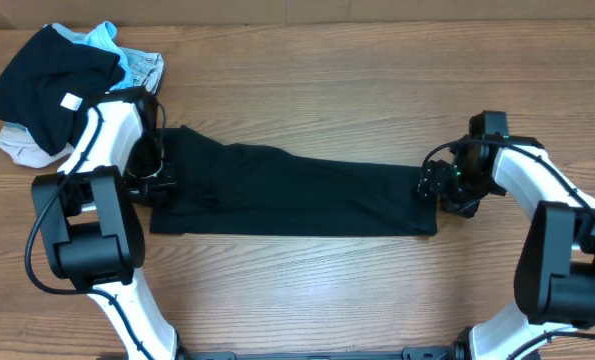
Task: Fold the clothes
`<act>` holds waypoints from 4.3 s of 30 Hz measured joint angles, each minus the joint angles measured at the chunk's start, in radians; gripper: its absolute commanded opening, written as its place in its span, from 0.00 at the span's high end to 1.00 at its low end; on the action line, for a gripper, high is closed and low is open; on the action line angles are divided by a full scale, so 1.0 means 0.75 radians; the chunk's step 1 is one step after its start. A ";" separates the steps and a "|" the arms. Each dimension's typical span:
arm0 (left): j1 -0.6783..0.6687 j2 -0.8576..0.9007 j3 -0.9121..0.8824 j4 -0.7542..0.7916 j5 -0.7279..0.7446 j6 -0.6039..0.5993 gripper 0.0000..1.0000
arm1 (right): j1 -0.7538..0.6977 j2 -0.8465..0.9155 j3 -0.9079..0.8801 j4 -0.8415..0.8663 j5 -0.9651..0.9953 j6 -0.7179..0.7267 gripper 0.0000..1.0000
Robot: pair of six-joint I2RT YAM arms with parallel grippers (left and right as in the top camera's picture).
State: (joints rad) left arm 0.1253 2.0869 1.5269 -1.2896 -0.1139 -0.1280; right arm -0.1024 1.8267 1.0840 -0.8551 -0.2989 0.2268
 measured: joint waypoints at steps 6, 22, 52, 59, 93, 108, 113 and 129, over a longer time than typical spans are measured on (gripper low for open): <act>-0.001 0.000 0.001 0.006 0.048 0.025 0.69 | -0.003 -0.002 -0.027 0.038 -0.072 -0.057 0.37; 0.000 0.000 0.395 -0.238 0.169 0.045 0.57 | -0.118 -0.005 -0.061 0.051 -0.288 -0.154 0.96; -0.004 0.000 0.514 -0.180 0.232 0.070 0.41 | 0.513 -0.007 0.332 0.031 -0.006 0.218 0.96; -0.019 0.000 0.514 -0.175 0.232 0.070 0.40 | 0.650 -0.007 0.332 0.073 0.036 0.327 0.96; -0.044 0.000 0.514 -0.203 0.316 0.116 0.37 | 0.690 0.098 0.312 0.102 0.032 0.519 0.95; -0.063 0.000 0.514 -0.205 0.353 0.142 0.35 | 0.934 0.115 0.271 0.221 -0.396 0.262 0.93; -0.063 0.000 0.514 -0.206 0.354 0.142 0.34 | 0.832 0.021 0.292 0.221 -0.241 0.321 0.92; -0.063 -0.003 0.225 -0.126 0.414 0.166 0.00 | 0.731 0.139 0.292 0.150 -0.142 0.522 0.89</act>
State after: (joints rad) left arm 0.0780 2.0850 1.6955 -1.3842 0.1963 -0.0032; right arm 0.4461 1.9312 1.3033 -0.7429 -0.4057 0.6182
